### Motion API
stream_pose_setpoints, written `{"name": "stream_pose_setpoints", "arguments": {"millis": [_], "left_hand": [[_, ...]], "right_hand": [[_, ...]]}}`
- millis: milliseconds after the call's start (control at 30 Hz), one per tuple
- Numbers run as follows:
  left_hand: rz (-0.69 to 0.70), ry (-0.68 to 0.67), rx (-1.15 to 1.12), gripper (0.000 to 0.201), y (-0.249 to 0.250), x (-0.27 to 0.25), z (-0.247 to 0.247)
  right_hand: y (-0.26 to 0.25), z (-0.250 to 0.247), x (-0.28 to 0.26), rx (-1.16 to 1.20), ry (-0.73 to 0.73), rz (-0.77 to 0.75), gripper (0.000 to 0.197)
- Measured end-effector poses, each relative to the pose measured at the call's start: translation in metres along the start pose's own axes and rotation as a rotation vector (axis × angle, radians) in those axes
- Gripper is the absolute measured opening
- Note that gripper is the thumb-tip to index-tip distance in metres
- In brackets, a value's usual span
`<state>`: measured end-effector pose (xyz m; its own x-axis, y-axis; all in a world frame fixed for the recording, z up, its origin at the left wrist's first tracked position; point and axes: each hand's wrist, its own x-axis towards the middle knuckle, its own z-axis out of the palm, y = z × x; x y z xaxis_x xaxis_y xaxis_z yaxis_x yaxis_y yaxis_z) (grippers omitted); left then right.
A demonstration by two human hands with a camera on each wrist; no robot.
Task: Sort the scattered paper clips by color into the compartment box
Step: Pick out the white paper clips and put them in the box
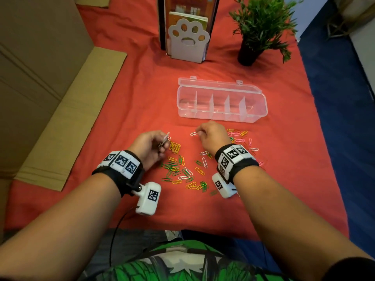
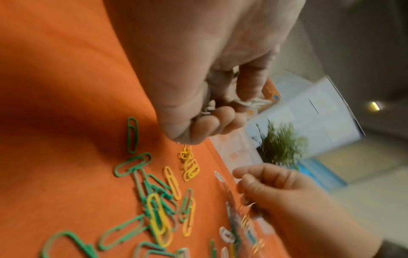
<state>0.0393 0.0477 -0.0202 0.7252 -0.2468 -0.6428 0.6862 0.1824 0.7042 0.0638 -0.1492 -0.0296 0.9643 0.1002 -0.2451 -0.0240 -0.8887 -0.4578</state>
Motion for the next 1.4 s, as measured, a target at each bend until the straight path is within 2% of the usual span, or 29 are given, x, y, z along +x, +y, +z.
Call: {"name": "stream_pose_setpoints", "arguments": {"millis": [67,133,200,267,333,433,533,600,667,767,833,900,967,1033,1067,1133,1200,1233,1300,1400], "left_hand": [[0.004,-0.127,-0.189,0.007,0.004,-0.01,-0.005],[0.018,-0.168,-0.262,0.016,0.006,-0.014,-0.01],[0.009,-0.127,-0.295,0.027,0.008,-0.015,-0.012],[-0.012,0.003,-0.255,0.023,0.009,-0.01,-0.011],[0.001,0.185,-0.036,0.025,0.007,-0.001,-0.007],[0.162,0.424,0.628,0.027,-0.004,0.014,-0.007],[0.302,0.506,1.087,0.025,-0.01,0.02,-0.006],[0.365,0.494,1.221,0.025,-0.013,0.025,-0.005],[0.366,0.48,1.251,0.02,-0.012,0.03,-0.005],[0.332,0.469,1.285,0.012,-0.011,0.034,-0.004],[0.331,0.457,1.256,0.011,-0.011,0.036,-0.004],[0.286,0.458,1.099,0.012,-0.008,0.034,-0.004],[0.182,0.401,0.683,0.01,-0.002,0.029,-0.002],[0.059,0.263,0.201,0.012,0.002,0.019,0.004],[0.025,0.181,0.022,0.011,0.004,0.014,0.007],[-0.011,0.036,-0.187,0.015,0.009,0.005,0.011],[-0.032,-0.03,-0.253,0.022,0.011,0.004,0.017],[-0.046,-0.03,-0.234,0.019,0.01,0.006,0.024],[-0.017,0.05,-0.027,0.021,0.005,0.013,0.037],[0.213,0.207,0.591,0.029,-0.011,0.028,0.048]], "right_hand": [[-0.009,0.006,0.006,-0.099,-0.047,-0.041,0.024],[-0.017,0.011,0.006,-0.18,-0.053,-0.07,0.025],[-0.023,0.013,0.003,-0.268,-0.05,-0.097,0.029],[-0.028,0.015,-0.004,-0.338,-0.037,-0.124,0.033],[-0.03,0.017,-0.011,-0.379,-0.033,-0.134,0.034],[-0.028,0.024,-0.016,-0.388,-0.051,-0.129,0.036],[-0.022,0.029,-0.021,-0.297,-0.069,-0.101,0.036],[-0.014,0.031,-0.023,-0.191,-0.091,-0.067,0.038],[-0.003,0.029,-0.023,-0.044,-0.098,0.0,0.036],[0.011,0.016,-0.023,0.342,-0.029,0.188,0.028],[0.019,0.004,-0.026,0.669,0.014,0.317,0.033],[0.025,-0.007,-0.03,0.947,0.016,0.408,0.035],[0.03,-0.014,-0.031,1.207,-0.012,0.486,0.03],[0.033,-0.015,-0.028,1.303,-0.021,0.54,0.025],[0.032,-0.014,-0.025,1.195,-0.013,0.533,0.023],[0.029,-0.01,-0.02,0.698,-0.03,0.421,0.016],[0.021,-0.005,-0.017,0.21,-0.013,0.247,0.013],[0.017,-0.002,-0.017,0.055,0.001,0.165,0.014],[0.011,0.006,-0.019,-0.134,0.012,0.044,0.02],[0.007,0.014,-0.022,-0.329,0.008,-0.05,0.031]]}}
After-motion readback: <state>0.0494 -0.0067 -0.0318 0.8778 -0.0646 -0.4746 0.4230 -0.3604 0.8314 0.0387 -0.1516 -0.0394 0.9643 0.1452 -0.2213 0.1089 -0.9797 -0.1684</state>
